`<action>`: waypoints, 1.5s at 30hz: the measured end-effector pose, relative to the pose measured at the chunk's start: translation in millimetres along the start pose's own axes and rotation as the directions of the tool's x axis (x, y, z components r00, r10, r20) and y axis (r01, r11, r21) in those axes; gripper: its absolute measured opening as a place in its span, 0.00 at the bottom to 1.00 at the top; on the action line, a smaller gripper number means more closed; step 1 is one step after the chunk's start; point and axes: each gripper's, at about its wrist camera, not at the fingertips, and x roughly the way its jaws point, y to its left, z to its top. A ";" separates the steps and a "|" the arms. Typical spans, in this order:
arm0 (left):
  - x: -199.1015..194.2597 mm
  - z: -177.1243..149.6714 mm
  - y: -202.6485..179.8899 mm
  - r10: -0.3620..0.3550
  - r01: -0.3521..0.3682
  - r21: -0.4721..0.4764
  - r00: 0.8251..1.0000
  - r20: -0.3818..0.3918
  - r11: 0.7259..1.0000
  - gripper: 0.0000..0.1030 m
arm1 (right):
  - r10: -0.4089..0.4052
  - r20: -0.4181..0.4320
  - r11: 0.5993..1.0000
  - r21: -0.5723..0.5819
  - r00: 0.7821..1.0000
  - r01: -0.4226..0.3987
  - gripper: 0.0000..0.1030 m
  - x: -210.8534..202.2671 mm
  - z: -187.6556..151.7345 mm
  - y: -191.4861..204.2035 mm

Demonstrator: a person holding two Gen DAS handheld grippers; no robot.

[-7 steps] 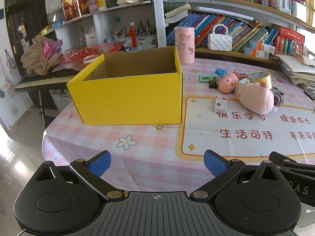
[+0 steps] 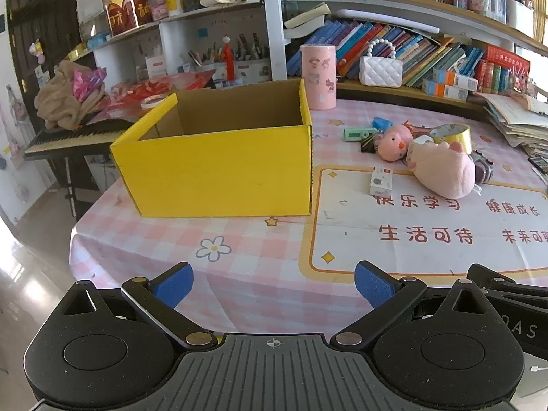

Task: Organize objects
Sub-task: 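Move both tools toward the pink plush pig and toy car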

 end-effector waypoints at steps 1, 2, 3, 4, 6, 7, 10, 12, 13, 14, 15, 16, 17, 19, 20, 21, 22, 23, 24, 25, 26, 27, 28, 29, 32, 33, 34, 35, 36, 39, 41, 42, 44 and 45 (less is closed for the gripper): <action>0.2 0.5 -0.6 0.000 0.000 0.000 1.000 -0.002 1.000 0.99 | 0.002 -0.003 1.000 0.001 1.000 -0.002 1.00 1.2 0.5 -1.4; 1.1 1.2 -1.6 0.001 -0.001 0.001 1.000 -0.005 1.000 0.99 | 0.003 -0.006 1.000 0.002 1.000 -0.003 1.00 2.6 1.6 -2.7; 1.7 1.6 -2.6 0.003 -0.003 0.000 1.000 -0.008 1.000 0.99 | 0.004 -0.008 1.000 0.002 1.000 -0.004 1.00 3.5 1.8 -3.5; 2.4 2.2 -3.6 0.005 -0.005 0.000 1.000 -0.010 1.000 0.99 | 0.005 -0.010 1.000 0.002 1.000 -0.005 1.00 4.2 1.9 -4.2; 4.2 3.2 -6.2 0.008 -0.008 0.001 1.000 -0.016 1.000 0.99 | 0.010 -0.016 1.000 0.002 1.000 -0.010 1.00 7.2 2.9 -6.3; 4.9 3.5 -6.8 0.009 -0.009 0.001 1.000 -0.018 1.000 0.99 | 0.011 -0.018 1.000 0.002 1.000 -0.011 1.00 8.1 3.0 -6.9; 8.4 5.1 -10.6 0.012 -0.012 0.005 1.000 -0.026 1.000 0.99 | 0.015 -0.026 1.000 0.004 1.000 -0.015 1.00 13.3 5.0 -8.6; 10.4 6.3 -13.3 0.010 -0.009 0.005 1.000 -0.030 1.000 0.99 | 0.015 -0.029 1.000 0.006 0.999 -0.015 1.00 15.6 6.0 -10.4; 11.6 7.2 -14.3 0.007 -0.007 0.004 0.999 -0.033 1.000 0.99 | 0.016 -0.033 1.000 0.010 0.999 -0.016 1.00 18.5 7.2 -12.9; 13.0 8.4 -15.7 0.004 -0.004 0.004 0.999 -0.037 1.000 0.99 | 0.019 -0.036 1.000 0.012 0.999 -0.018 1.00 20.2 8.1 -14.5; 14.1 9.1 -17.3 0.004 -0.004 0.004 0.999 -0.039 1.000 0.99 | 0.020 -0.039 1.000 0.013 0.999 -0.020 1.00 21.6 8.7 -15.9; 15.0 9.9 -18.4 0.005 -0.004 0.004 0.999 -0.040 1.000 0.99 | 0.022 -0.041 1.000 0.014 0.999 -0.021 1.00 22.9 9.4 -17.3; 16.4 11.1 -20.5 0.004 -0.004 0.005 0.999 -0.043 1.000 0.99 | 0.024 -0.044 1.000 0.016 0.999 -0.023 1.00 25.7 10.7 -20.1; 18.7 12.7 -22.9 0.003 -0.003 0.004 0.999 -0.048 1.000 0.99 | 0.028 -0.047 0.999 0.017 0.999 -0.027 1.00 28.6 12.3 -22.8; 20.5 14.0 -25.1 0.003 -0.003 0.003 0.999 -0.051 1.000 0.99 | 0.030 -0.047 0.999 0.019 0.998 -0.029 1.00 30.4 13.4 -24.6; 21.8 14.8 -26.9 0.002 -0.002 0.002 0.999 -0.053 1.000 0.99 | 0.032 -0.047 0.999 0.019 0.998 -0.031 1.00 33.3 15.5 -27.1; 23.3 16.2 -28.7 0.001 -0.001 -0.001 0.998 -0.056 1.000 0.99 | 0.033 -0.046 0.999 0.018 0.998 -0.032 1.00 36.1 17.2 -29.5; 25.0 17.3 -30.7 -0.001 0.000 -0.004 0.998 -0.057 1.000 0.99 | 0.034 -0.046 0.999 0.018 0.998 -0.034 1.00 38.2 18.7 -31.7; 26.6 18.6 -33.1 0.000 0.000 -0.008 0.998 -0.058 1.000 0.99 | 0.035 -0.047 0.999 0.017 0.998 -0.034 1.00 39.9 19.9 -33.7; 28.4 19.3 -35.3 0.001 -0.001 -0.011 0.998 -0.060 1.000 0.99 | 0.037 -0.048 0.999 0.017 0.998 -0.036 1.00 42.6 21.6 -36.5; 30.8 20.8 -37.9 0.002 -0.003 -0.015 0.998 -0.065 1.000 0.99 | 0.038 -0.050 0.999 0.017 0.998 -0.037 1.00 44.1 22.6 -38.3; 32.7 22.3 -40.4 0.004 -0.005 -0.017 0.998 -0.068 1.000 0.99 | 0.040 -0.051 0.999 0.018 0.998 -0.039 1.00 46.9 24.8 -41.5; 34.6 23.8 -43.0 0.006 -0.007 -0.020 0.997 -0.071 1.000 0.99 | 0.041 -0.052 0.999 0.018 0.998 -0.040 1.00 49.8 27.2 -44.7; 37.0 25.3 -46.0 0.006 -0.008 -0.024 0.997 -0.074 1.000 0.99 | 0.041 -0.052 0.999 0.017 0.998 -0.040 1.00 52.4 29.3 -47.5; 42.1 28.7 -53.9 0.005 -0.008 -0.037 0.997 -0.081 0.999 0.99 | 0.046 -0.049 0.999 0.014 0.998 -0.045 1.00 59.9 35.5 -56.5; 44.1 30.3 -56.8 0.001 -0.004 -0.042 0.997 -0.083 0.999 0.99 | 0.048 -0.049 0.999 0.012 0.998 -0.047 1.00 62.4 37.5 -59.4; 45.9 31.8 -59.7 -0.005 0.001 -0.048 0.996 -0.084 0.999 0.99 | 0.051 -0.048 0.999 0.010 0.998 -0.050 1.00 65.4 40.1 -62.8; 47.5 33.0 -62.5 -0.013 0.008 -0.053 0.996 -0.084 0.999 0.99 | 0.054 -0.048 0.999 0.009 0.997 -0.054 1.00 67.7 41.7 -65.9; 48.8 34.3 -65.7 -0.022 0.017 -0.057 0.996 -0.082 0.998 0.99 | 0.057 -0.046 0.998 0.007 0.997 -0.057 1.00 69.8 43.3 -68.9; 52.6 37.0 -75.7 -0.043 0.038 -0.066 0.996 -0.078 0.997 0.99 | 0.062 -0.030 0.998 0.003 0.998 -0.062 1.00 75.5 49.2 -78.7; 55.2 39.3 -82.2 -0.054 0.048 -0.072 0.996 -0.077 0.996 0.99 | 0.065 -0.014 0.998 0.000 0.998 -0.065 1.00 78.7 53.5 -84.7; 56.5 40.3 -84.6 -0.056 0.051 -0.075 0.995 -0.076 0.996 0.99 | 0.066 -0.007 0.998 -0.001 0.998 -0.066 0.99 80.9 56.1 -88.2; 58.5 42.4 -90.3 -0.061 0.055 -0.081 0.995 -0.075 0.995 0.99 | 0.069 0.003 0.998 -0.004 0.998 -0.069 0.99 84.7 59.9 -93.5; 59.5 43.6 -92.7 -0.063 0.057 -0.083 0.995 -0.075 0.995 0.99 | 0.071 0.005 0.997 -0.006 0.997 -0.071 0.98 86.9 62.0 -96.5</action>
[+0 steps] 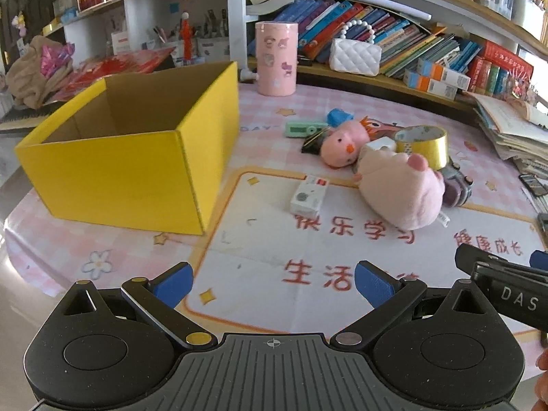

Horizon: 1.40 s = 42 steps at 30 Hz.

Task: Organize objects
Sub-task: 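Move both tools toward the pink plush pig and toy car, then grasp the pink plush pig with left tool while right tool grasps the toy car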

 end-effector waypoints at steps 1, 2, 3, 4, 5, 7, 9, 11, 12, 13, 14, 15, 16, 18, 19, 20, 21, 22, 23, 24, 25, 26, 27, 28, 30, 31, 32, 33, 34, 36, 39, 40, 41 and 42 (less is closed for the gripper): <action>0.9 1.1 -2.1 -0.001 0.001 -0.002 1.000 0.000 1.000 0.99 | 0.002 0.002 1.000 0.001 1.000 -0.002 0.98 1.5 1.9 -3.0; 1.7 2.1 -4.3 -0.002 0.002 -0.005 1.000 0.001 1.000 0.98 | 0.006 0.004 1.000 0.002 1.000 -0.006 0.98 3.1 3.7 -5.4; 2.5 3.0 -6.0 -0.003 0.003 -0.007 1.000 0.003 1.000 0.98 | 0.011 0.004 1.000 0.003 1.000 -0.011 0.97 5.0 5.5 -7.7; 3.4 3.9 -8.3 -0.004 0.004 -0.008 1.000 0.004 1.000 0.98 | 0.018 0.006 1.000 0.003 1.000 -0.018 0.96 6.7 7.5 -10.0; 3.9 4.9 -10.4 -0.006 0.006 -0.009 1.000 0.005 1.000 0.98 | 0.023 0.009 1.000 0.003 1.000 -0.023 0.93 8.4 9.1 -12.1; 5.2 7.1 -14.5 -0.007 0.008 -0.010 1.000 0.007 1.000 0.97 | 0.030 0.016 1.000 0.003 0.999 -0.030 0.89 11.4 12.2 -15.8; 6.8 9.1 -18.7 -0.005 0.005 -0.007 1.000 0.006 1.000 0.97 | 0.035 0.022 0.999 0.009 0.999 -0.036 0.85 14.2 14.6 -20.0; 8.0 10.9 -22.7 -0.011 0.011 -0.005 1.000 0.007 1.000 0.97 | 0.038 0.025 0.999 0.019 0.999 -0.038 0.82 17.4 17.2 -24.0; 8.4 12.0 -25.2 -0.015 0.015 -0.002 1.000 0.009 1.000 0.96 | 0.038 0.026 0.999 0.025 0.999 -0.039 0.80 19.0 18.1 -26.0; 9.5 13.2 -27.1 -0.019 0.019 0.001 1.000 0.011 1.000 0.95 | 0.037 0.026 0.999 0.031 0.999 -0.038 0.78 20.8 19.3 -28.2; 10.0 14.9 -29.6 -0.027 0.027 0.005 1.000 0.013 1.000 0.95 | 0.034 0.025 0.999 0.038 0.999 -0.035 0.75 22.2 20.3 -30.2; 10.5 16.0 -31.6 -0.032 0.032 0.007 0.999 0.016 0.999 0.94 | 0.031 0.026 0.998 0.046 0.999 -0.032 0.73 23.8 21.4 -32.7; 11.1 17.2 -33.8 -0.037 0.037 0.010 0.999 0.018 0.999 0.94 | 0.027 0.028 0.998 0.054 0.999 -0.029 0.72 25.0 22.1 -35.1; 11.8 19.0 -37.8 -0.048 0.048 0.015 0.999 0.021 0.999 0.90 | 0.021 0.030 0.997 0.070 0.999 -0.023 0.69 27.5 23.7 -40.2; 12.5 19.8 -40.0 -0.053 0.052 0.017 0.998 0.021 0.998 0.90 | 0.020 0.029 0.997 0.077 0.999 -0.022 0.69 29.0 24.5 -43.2; 12.9 21.1 -42.2 -0.058 0.057 0.019 0.998 0.023 0.998 0.89 | 0.020 0.028 0.996 0.083 0.999 -0.023 0.68 30.4 25.1 -45.9; 13.5 22.3 -43.9 -0.061 0.061 0.021 0.998 0.024 0.998 0.88 | 0.019 0.025 0.996 0.088 0.999 -0.022 0.68 31.7 25.9 -48.3; 14.2 23.3 -45.3 -0.065 0.064 0.021 0.998 0.025 0.998 0.88 | 0.019 0.023 0.995 0.093 1.000 -0.021 0.68 33.0 26.5 -50.7; 14.5 24.0 -46.8 -0.069 0.068 0.021 0.997 0.027 0.997 0.87 | 0.021 0.021 0.995 0.096 1.000 -0.023 0.68 34.2 26.9 -52.6; 15.3 24.7 -48.2 -0.071 0.071 0.020 0.997 0.026 0.997 0.85 | 0.025 0.017 0.995 0.098 1.000 -0.027 0.68 35.4 27.4 -54.4; 16.2 24.8 -49.1 -0.072 0.071 0.018 0.997 0.025 0.997 0.83 | 0.029 0.016 0.994 0.100 0.999 -0.031 0.68 36.2 28.0 -56.2; 17.1 25.0 -49.9 -0.071 0.071 0.014 0.997 0.021 0.997 0.81 | 0.036 0.017 0.994 0.103 0.999 -0.037 0.68 36.7 28.6 -57.5; 17.5 25.0 -50.1 -0.070 0.069 0.010 0.997 0.018 0.998 0.79 | 0.043 0.018 0.994 0.103 0.999 -0.045 0.68 37.3 29.5 -58.3; 17.7 25.1 -49.7 -0.065 0.065 0.004 0.998 0.016 0.998 0.79 | 0.050 0.019 0.993 0.103 0.999 -0.052 0.68 37.8 30.4 -58.3; 16.8 24.7 -47.3 -0.051 0.051 -0.010 0.999 0.016 0.999 0.79 | 0.070 0.019 0.993 0.097 0.997 -0.072 0.68 39.2 32.5 -57.3; 16.3 24.6 -45.1 -0.041 0.041 -0.019 0.999 0.016 0.999 0.79 | 0.082 0.020 0.992 0.091 0.996 -0.083 0.68 39.8 33.3 -55.9; 16.3 24.8 -43.3 -0.031 0.031 -0.027 0.999 0.015 0.999 0.79 | 0.092 0.021 0.992 0.085 0.996 -0.093 0.68 40.7 34.1 -53.5; 16.2 24.8 -40.5 -0.019 0.020 -0.036 1.000 0.015 0.999 0.79 | 0.105 0.024 0.991 0.076 0.994 -0.106 0.69 41.0 34.8 -51.2; 15.6 24.8 -38.0 -0.009 0.009 -0.046 1.000 0.016 0.999 0.79 | 0.118 0.028 0.991 0.066 0.993 -0.120 0.69 41.2 35.5 -48.5; 13.6 23.7 -33.6 0.007 -0.006 -0.061 1.000 0.019 0.998 0.79 | 0.137 0.038 0.989 0.044 0.990 -0.139 0.71 41.7 36.3 -43.0; 10.3 22.4 -27.7 0.022 -0.020 -0.078 0.999 0.023 0.997 0.79 | 0.145 0.051 0.989 0.007 0.988 -0.145 0.71 44.0 38.3 -33.0; 9.4 22.0 -26.7 0.023 -0.021 -0.080 0.999 0.026 0.997 0.79 | 0.142 0.052 0.990 0.003 0.988 -0.143 0.71 45.4 39.6 -30.9; 8.8 21.8 -26.2 0.021 -0.019 -0.081 0.999 0.028 0.997 0.79 | 0.137 0.051 0.990 0.009 0.989 -0.138 0.71 47.1 41.3 -30.4; 8.3 22.2 -26.1 0.016 -0.013 -0.081 0.999 0.031 0.997 0.79 | 0.132 0.052 0.991 0.021 0.990 -0.133 0.71 49.0 42.8 -31.1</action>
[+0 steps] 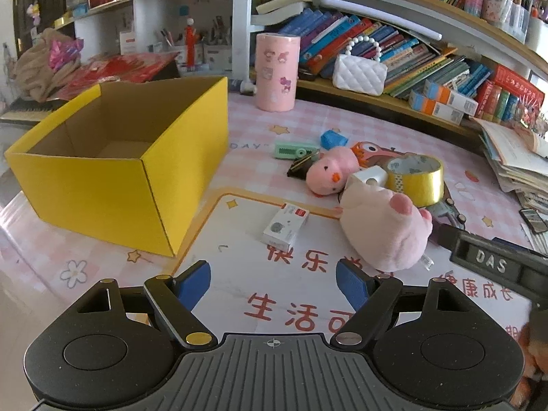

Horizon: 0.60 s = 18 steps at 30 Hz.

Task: Organize objects
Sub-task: 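Grasp the pink plush pig with left tool while right tool grasps the toy car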

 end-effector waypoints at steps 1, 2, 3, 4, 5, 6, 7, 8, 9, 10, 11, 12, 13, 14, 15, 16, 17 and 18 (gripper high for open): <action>-0.5 0.2 -0.5 -0.005 0.005 0.003 1.000 0.003 1.000 0.79 | -0.009 0.001 1.000 0.015 1.000 0.009 0.71 1.9 1.8 -1.8; -0.7 0.8 -1.0 -0.011 0.011 0.005 1.000 0.007 1.000 0.79 | -0.022 0.004 0.999 0.031 1.000 0.022 0.71 2.7 2.6 -4.4; -0.3 1.9 -2.1 -0.023 0.023 0.006 1.000 0.010 1.000 0.80 | -0.041 0.010 0.998 0.049 0.999 0.041 0.71 4.0 4.4 -7.9; 1.2 3.9 -3.5 -0.043 0.043 0.006 0.999 0.009 0.999 0.80 | -0.056 0.012 0.996 0.066 0.998 0.055 0.71 4.8 5.5 -11.8; 4.4 7.0 -6.2 -0.071 0.071 0.007 0.997 0.006 0.997 0.80 | -0.071 0.011 0.994 0.081 0.997 0.069 0.70 5.6 6.2 -16.7; 7.7 10.3 -9.9 -0.093 0.093 0.010 0.996 0.004 0.996 0.80 | -0.085 0.010 0.992 0.098 0.996 0.084 0.70 6.6 7.3 -21.2; 11.8 14.4 -14.4 -0.117 0.117 0.017 0.993 0.004 0.993 0.82 | -0.095 0.006 0.989 0.111 0.995 0.094 0.70 7.6 8.0 -25.9; 18.0 19.5 -20.7 -0.147 0.146 0.029 0.989 0.004 0.989 0.86 | -0.105 0.003 0.987 0.123 0.994 0.104 0.70 8.2 8.6 -30.4; 23.6 23.1 -25.8 -0.166 0.165 0.036 0.986 0.004 0.986 0.87 | -0.118 0.001 0.984 0.131 0.993 0.117 0.70 8.8 10.1 -34.5; 31.2 28.7 -32.2 -0.185 0.184 0.045 0.983 0.003 0.982 0.87 | -0.129 0.001 0.982 0.137 0.992 0.128 0.70 8.9 10.9 -38.8; 37.7 32.5 -38.8 -0.194 0.194 0.053 0.981 0.003 0.980 0.87 | -0.139 0.005 0.980 0.143 0.990 0.137 0.70 8.1 11.8 -42.8; 43.4 36.4 -44.4 -0.194 0.194 0.060 0.981 0.005 0.979 0.87 | -0.154 0.016 0.976 0.156 0.988 0.149 0.70 6.1 13.2 -47.9; 50.7 41.7 -51.2 -0.194 0.193 0.067 0.981 0.007 0.979 0.87 | -0.171 0.032 0.971 0.176 0.985 0.163 0.70 3.5 14.5 -53.5; 57.1 45.4 -57.4 -0.200 0.199 0.071 0.980 0.003 0.977 0.87 | -0.181 0.040 0.966 0.193 0.983 0.171 0.70 2.4 15.9 -58.5; 65.8 49.3 -63.3 -0.207 0.207 0.075 0.978 -0.011 0.975 0.87 | -0.190 0.041 0.963 0.205 0.981 0.177 0.70 1.5 16.4 -63.1; 73.7 51.0 -69.0 -0.207 0.209 0.077 0.978 -0.026 0.975 0.87 | -0.197 0.036 0.960 0.210 0.980 0.185 0.70 1.6 16.4 -66.7; 81.0 51.1 -73.2 -0.206 0.209 0.078 0.978 -0.044 0.975 0.87 | -0.204 0.030 0.959 0.209 0.979 0.193 0.70 2.4 16.0 -69.2; 90.4 51.1 -77.7 -0.199 0.204 0.080 0.977 -0.073 0.976 0.87 | -0.205 0.022 0.959 0.206 0.978 0.197 0.70 3.5 15.0 -71.1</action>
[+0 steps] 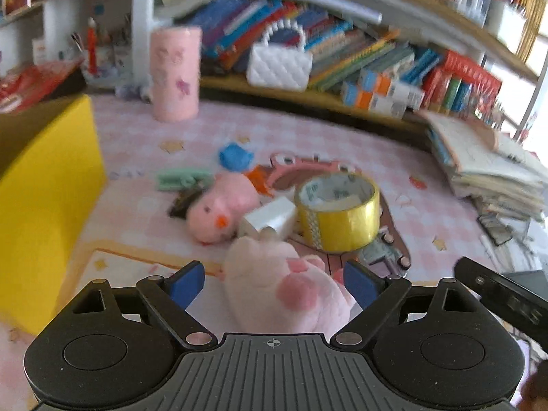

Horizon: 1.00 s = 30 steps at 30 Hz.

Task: Organize objects
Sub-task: 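Grasp the pink plush pig with left tool while right tool grasps the toy car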

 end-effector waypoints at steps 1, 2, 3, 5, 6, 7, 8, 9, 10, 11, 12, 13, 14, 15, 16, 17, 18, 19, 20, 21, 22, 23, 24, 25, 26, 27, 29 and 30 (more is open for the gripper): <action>8.5 -1.3 -1.2 0.011 -0.011 -0.002 0.999 -0.030 1.000 0.87 | -0.001 -0.007 1.000 -0.003 1.000 0.001 0.70 1.4 -0.9 -0.9; 16.3 -2.1 -1.8 0.010 -0.010 -0.011 0.999 -0.049 1.000 0.88 | 0.000 -0.013 1.000 -0.005 1.000 0.000 0.70 2.8 -1.5 -1.4; 20.9 -3.7 -1.9 -0.003 0.002 -0.021 0.998 -0.060 1.000 0.89 | 0.006 -0.022 1.000 -0.009 1.000 -0.007 0.70 4.6 -2.5 -1.1; 23.7 -6.2 -3.1 -0.008 0.006 -0.018 0.998 -0.063 1.000 0.89 | 0.021 -0.036 0.999 -0.027 0.999 -0.022 0.70 7.0 -4.7 1.3; 23.9 -6.8 -4.2 -0.010 0.009 -0.007 0.998 -0.061 1.000 0.87 | 0.032 -0.043 0.999 -0.042 0.999 -0.034 0.70 8.8 -5.4 3.2; 23.8 -7.0 -4.4 -0.020 0.020 0.003 0.998 -0.063 1.000 0.84 | 0.041 -0.050 0.998 -0.054 0.998 -0.043 0.70 10.9 -6.2 5.3; 22.6 -7.0 -3.7 -0.047 0.048 0.011 0.997 -0.069 0.999 0.76 | 0.050 -0.058 0.996 -0.067 0.997 -0.054 0.70 13.6 -6.7 7.5; 21.5 -6.9 -3.2 -0.055 0.056 0.016 0.996 -0.070 0.998 0.70 | 0.060 -0.067 0.995 -0.077 0.996 -0.065 0.70 16.1 -7.3 9.7; 18.1 -6.9 -1.8 -0.059 0.061 0.018 0.996 -0.070 0.998 0.67 | 0.068 -0.073 0.993 -0.087 0.995 -0.074 0.70 18.9 -7.5 12.0; 13.9 -6.7 -0.4 -0.059 0.061 0.017 0.996 -0.070 0.998 0.63 | 0.074 -0.077 0.992 -0.094 0.994 -0.081 0.71 20.8 -7.1 13.5; 8.2 -6.6 1.7 -0.051 0.052 0.016 0.996 -0.067 0.999 0.61 | 0.081 -0.082 0.991 -0.104 0.993 -0.089 0.71 23.4 -6.6 15.8; 0.0 -7.0 5.3 -0.041 0.042 0.014 0.998 -0.055 0.999 0.61 | 0.087 -0.086 0.989 -0.114 0.993 -0.096 0.71 26.0 -6.2 18.5; -11.2 -7.2 10.2 -0.041 0.041 0.005 0.998 -0.038 0.999 0.61 | 0.094 -0.089 0.987 -0.123 0.992 -0.104 0.71 28.3 -6.1 20.6; -22.2 -8.2 15.4 -0.045 0.045 -0.009 0.999 -0.025 0.999 0.61 | 0.105 -0.095 0.984 -0.136 0.990 -0.117 0.71 31.7 -6.2 24.3; -34.7 -10.3 22.8 -0.056 0.055 -0.030 0.998 -0.012 0.998 0.61 | 0.113 -0.102 0.980 -0.152 0.988 -0.128 0.71 35.2 -6.4 27.9; -45.2 -12.6 30.4 -0.069 0.069 -0.053 0.998 -0.001 0.996 0.62 | 0.119 -0.109 0.976 -0.171 0.987 -0.137 0.71 38.6 -7.1 31.4; -55.6 -15.9 37.6 -0.079 0.079 -0.076 0.997 0.008 0.994 0.62 | 0.121 -0.117 0.970 -0.195 0.986 -0.143 0.72 43.3 -8.1 36.8; -63.2 -18.5 43.3 -0.082 0.083 -0.094 0.997 0.013 0.992 0.62 | 0.118 -0.124 0.966 -0.215 0.985 -0.143 0.72 48.5 -9.1 42.3; -71.1 -22.9 49.7 -0.078 0.079 -0.113 0.997 0.014 0.990 0.62 | 0.117 -0.132 0.962 -0.230 0.984 -0.145 0.77 53.1 -9.7 46.7; -76.5 -26.8 54.0 -0.069 0.070 -0.129 0.998 0.011 0.989 0.62 | 0.116 -0.143 0.957 -0.249 0.983 -0.149 0.82 59.3 -10.8 52.6; -81.7 -31.7 58.7 -0.058 0.058 -0.146 0.998 0.008 0.988 0.62 | 0.111 -0.152 0.952 -0.269 0.982 -0.149 0.82 64.2 -12.0 57.2; -85.7 -36.3 63.2 -0.047 0.047 -0.165 0.999 0.002 0.985 0.62 | 0.105 -0.158 0.944 -0.294 0.982 -0.148 0.82 69.1 -13.7 62.4; -88.8 -40.8 67.1 -0.039 0.038 -0.181 0.999 -0.002 0.983 0.62 | 0.099 -0.159 0.936 -0.320 0.982 -0.146 0.82 73.8 -15.8 67.1; -91.5 -45.0 71.2 -0.031 0.029 -0.199 0.999 -0.008 0.980 0.62 | 0.093 -0.160 0.928 -0.343 0.983 -0.144 0.81 77.8 -18.4 70.3; -92.5 -47.7 74.8 -0.024 0.021 -0.213 1.000 -0.012 0.977 0.62 | 0.087 -0.161 0.922 -0.360 0.983 -0.140 0.76 81.5 -20.4 73.0; -94.1 -49.9 77.3 -0.019 0.015 -0.222 1.000 -0.015 0.975 0.62 | 0.081 -0.166 0.918 -0.371 0.983 -0.138 0.67 85.5 -22.2 74.7; -98.3 -52.8 82.2 -0.008 0.005 -0.230 1.000 -0.011 0.973 0.62 | 0.100 -0.173 0.919 -0.361 0.980 -0.157 0.48 89.1 -24.0 73.1; -100.5 -53.2 83.4 -0.004 0.002 -0.231 1.000 -0.006 0.973 0.62 | 0.095 -0.168 0.921 -0.360 0.981 -0.150 0.43 88.7 -24.2 72.8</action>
